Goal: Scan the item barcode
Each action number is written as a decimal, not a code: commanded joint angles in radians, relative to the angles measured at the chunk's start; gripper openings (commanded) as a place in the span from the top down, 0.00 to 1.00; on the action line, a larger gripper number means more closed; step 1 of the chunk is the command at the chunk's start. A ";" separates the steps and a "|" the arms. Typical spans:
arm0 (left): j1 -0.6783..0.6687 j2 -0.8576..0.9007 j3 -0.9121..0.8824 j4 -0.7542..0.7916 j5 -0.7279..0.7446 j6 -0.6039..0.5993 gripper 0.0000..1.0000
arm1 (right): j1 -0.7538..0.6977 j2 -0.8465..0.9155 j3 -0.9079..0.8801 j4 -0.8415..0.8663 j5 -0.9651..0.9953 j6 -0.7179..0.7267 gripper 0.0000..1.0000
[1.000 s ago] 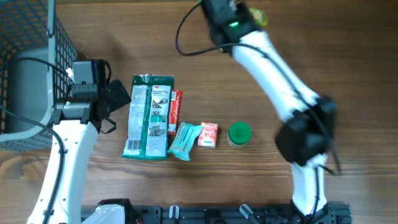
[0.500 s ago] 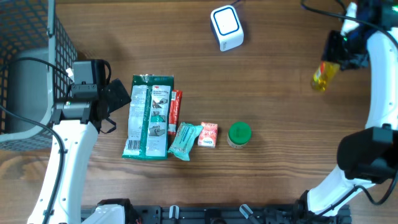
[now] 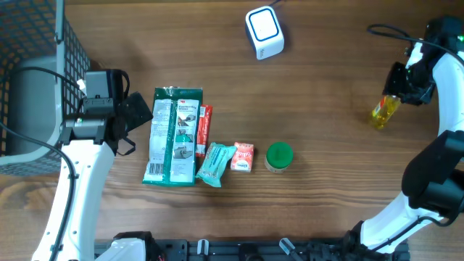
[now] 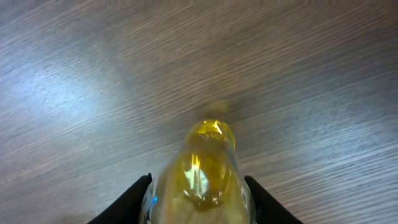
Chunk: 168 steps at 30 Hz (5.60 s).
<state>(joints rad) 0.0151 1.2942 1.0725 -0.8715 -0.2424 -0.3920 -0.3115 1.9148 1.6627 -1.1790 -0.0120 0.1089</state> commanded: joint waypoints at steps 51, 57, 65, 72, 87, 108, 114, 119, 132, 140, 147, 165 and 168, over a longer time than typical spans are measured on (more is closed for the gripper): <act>0.004 0.004 0.009 0.002 -0.013 -0.013 0.00 | 0.563 -0.411 -0.323 -0.034 -0.174 0.214 0.08; 0.004 0.004 0.009 0.002 -0.013 -0.013 0.00 | 0.805 -0.406 -0.572 0.240 -0.048 0.420 0.06; 0.004 0.004 0.009 0.002 -0.013 -0.013 0.00 | 0.881 -0.378 -0.712 0.384 0.020 0.504 0.07; 0.004 0.004 0.009 0.002 -0.013 -0.013 0.00 | 0.881 -0.373 -0.712 0.377 0.023 0.496 0.41; 0.004 0.004 0.009 0.002 -0.013 -0.013 0.00 | 0.880 -0.372 -0.712 0.466 0.058 0.024 0.37; 0.004 0.004 0.009 0.002 -0.013 -0.013 0.00 | 0.880 -0.372 -0.712 0.474 0.064 0.213 0.00; 0.004 0.004 0.009 0.002 -0.013 -0.013 0.00 | 0.881 -0.372 -0.712 0.472 0.062 0.344 0.00; 0.004 0.004 0.009 0.002 -0.013 -0.013 0.00 | 0.881 -0.372 -0.712 0.475 0.035 0.343 0.00; 0.004 0.004 0.009 0.002 -0.013 -0.013 0.00 | 0.881 -0.372 -0.712 0.402 -0.008 0.592 0.11; 0.004 0.004 0.009 0.002 -0.013 -0.013 0.00 | 0.881 -0.372 -0.713 0.402 -0.044 0.601 0.34; 0.004 0.004 0.009 0.002 -0.013 -0.013 0.00 | 0.881 -0.372 -0.715 0.413 0.024 0.482 0.44; 0.004 0.004 0.009 0.002 -0.013 -0.013 0.00 | 0.881 -0.366 -0.716 0.417 0.035 0.511 0.13; 0.004 0.004 0.009 0.002 -0.013 -0.013 0.00 | 0.881 -0.362 -0.716 0.452 0.045 0.431 0.12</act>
<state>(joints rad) 0.0151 1.2942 1.0725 -0.8715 -0.2424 -0.3920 0.5671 1.5337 0.9558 -0.7525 0.0200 0.6079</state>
